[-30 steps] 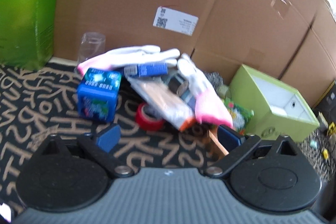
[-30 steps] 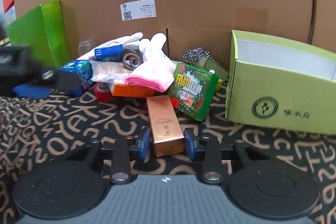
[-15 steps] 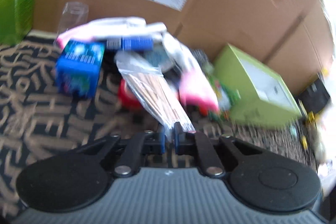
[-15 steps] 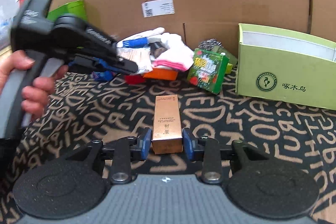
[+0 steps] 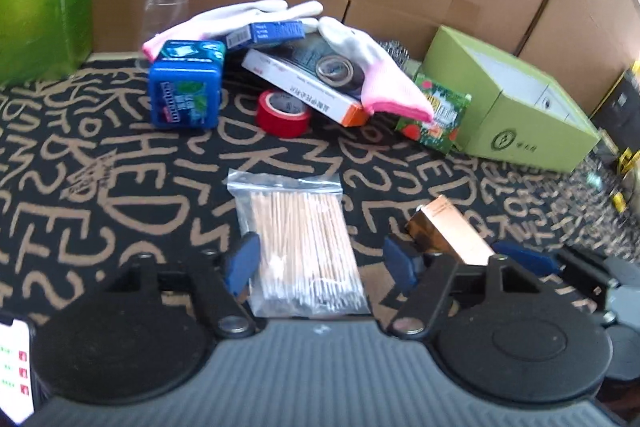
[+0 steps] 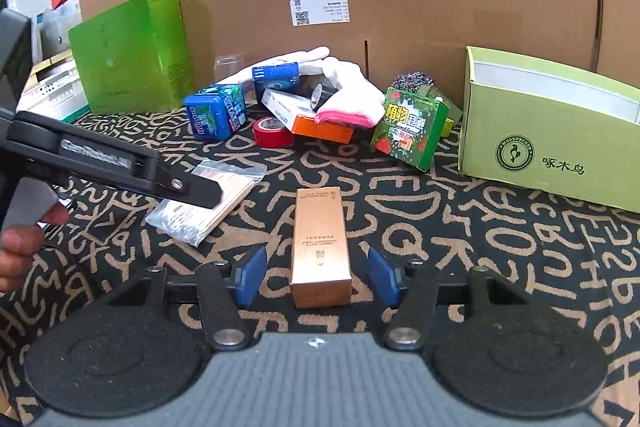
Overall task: Organize objects
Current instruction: 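Grasp the toothpick bag with the left tool while the right tool grasps another copper box, then place the toothpick bag and copper box into the green shoebox, open both tools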
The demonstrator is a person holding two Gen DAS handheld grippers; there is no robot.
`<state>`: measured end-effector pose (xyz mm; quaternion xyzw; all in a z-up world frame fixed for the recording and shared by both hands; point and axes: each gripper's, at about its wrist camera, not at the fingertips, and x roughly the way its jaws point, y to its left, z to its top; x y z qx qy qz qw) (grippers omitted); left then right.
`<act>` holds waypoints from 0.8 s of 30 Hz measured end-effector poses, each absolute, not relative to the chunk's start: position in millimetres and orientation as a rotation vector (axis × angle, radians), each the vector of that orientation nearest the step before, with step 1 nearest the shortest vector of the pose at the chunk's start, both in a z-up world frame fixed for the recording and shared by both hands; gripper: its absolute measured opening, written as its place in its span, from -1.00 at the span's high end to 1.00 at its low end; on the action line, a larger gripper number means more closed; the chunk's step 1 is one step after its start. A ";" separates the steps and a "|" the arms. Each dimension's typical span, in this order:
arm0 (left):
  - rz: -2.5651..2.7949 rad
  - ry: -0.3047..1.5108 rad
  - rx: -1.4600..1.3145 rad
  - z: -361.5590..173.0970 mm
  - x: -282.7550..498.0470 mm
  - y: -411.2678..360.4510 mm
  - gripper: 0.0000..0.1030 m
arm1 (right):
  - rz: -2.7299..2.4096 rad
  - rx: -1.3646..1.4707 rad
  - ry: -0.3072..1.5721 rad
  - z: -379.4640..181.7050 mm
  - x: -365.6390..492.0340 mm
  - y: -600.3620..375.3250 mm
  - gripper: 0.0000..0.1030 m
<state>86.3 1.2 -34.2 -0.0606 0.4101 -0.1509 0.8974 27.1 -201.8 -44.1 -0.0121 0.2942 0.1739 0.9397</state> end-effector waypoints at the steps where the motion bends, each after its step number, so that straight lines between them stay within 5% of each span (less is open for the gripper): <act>1: -0.309 0.852 -0.112 -35.7 87.0 -0.8 -0.13 | 0.347 -0.023 0.603 -44.4 29.4 -202.0 -0.17; 6: -0.300 0.832 -0.077 -38.7 84.7 -8.6 -0.29 | 0.343 -0.019 0.614 -49.3 40.0 -199.6 -0.16; 7: -0.298 0.827 -0.058 -39.1 84.1 -10.9 -0.15 | 0.342 -0.022 0.619 -50.9 41.9 -198.2 -0.10; 8: -0.296 0.821 -0.036 -39.3 83.8 -13.3 0.23 | 0.340 -0.027 0.622 -52.8 42.9 -196.8 -0.03; 10: -0.307 0.825 -0.033 -38.0 84.4 -14.5 0.44 | 0.328 -0.049 0.613 -54.0 42.3 -195.4 0.29; 11: -0.320 0.831 -0.049 -36.7 85.3 -14.3 0.55 | 0.337 -0.044 0.610 -52.9 41.6 -196.6 0.29; 24: -0.566 0.638 -0.055 53.5 110.9 -98.8 0.60 | 0.173 0.025 0.423 12.2 36.4 -280.2 0.30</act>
